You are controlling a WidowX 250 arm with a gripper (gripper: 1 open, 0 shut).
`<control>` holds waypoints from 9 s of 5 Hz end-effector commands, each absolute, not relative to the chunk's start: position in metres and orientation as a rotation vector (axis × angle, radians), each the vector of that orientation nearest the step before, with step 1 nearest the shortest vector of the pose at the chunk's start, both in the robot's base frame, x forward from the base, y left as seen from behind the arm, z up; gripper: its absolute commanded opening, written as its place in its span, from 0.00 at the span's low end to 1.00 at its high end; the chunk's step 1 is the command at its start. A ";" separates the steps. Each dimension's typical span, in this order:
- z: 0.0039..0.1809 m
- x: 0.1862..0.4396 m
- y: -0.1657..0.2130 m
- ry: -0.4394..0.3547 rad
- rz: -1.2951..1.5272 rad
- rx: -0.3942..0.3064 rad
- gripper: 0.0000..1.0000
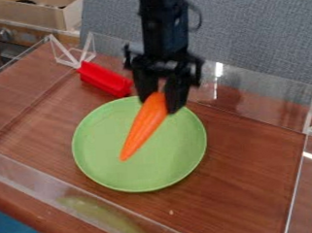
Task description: Put the carrot on the right side
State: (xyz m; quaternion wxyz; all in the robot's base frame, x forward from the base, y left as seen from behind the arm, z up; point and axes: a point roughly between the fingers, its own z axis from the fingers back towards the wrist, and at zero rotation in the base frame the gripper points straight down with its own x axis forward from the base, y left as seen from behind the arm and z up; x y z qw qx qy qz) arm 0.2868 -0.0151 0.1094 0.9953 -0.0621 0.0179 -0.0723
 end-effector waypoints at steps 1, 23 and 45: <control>0.082 0.280 0.000 0.023 -0.136 -0.109 0.00; 0.047 0.298 -0.082 -0.146 -0.183 -0.161 0.00; 0.153 0.290 0.004 -0.228 0.039 -0.201 1.00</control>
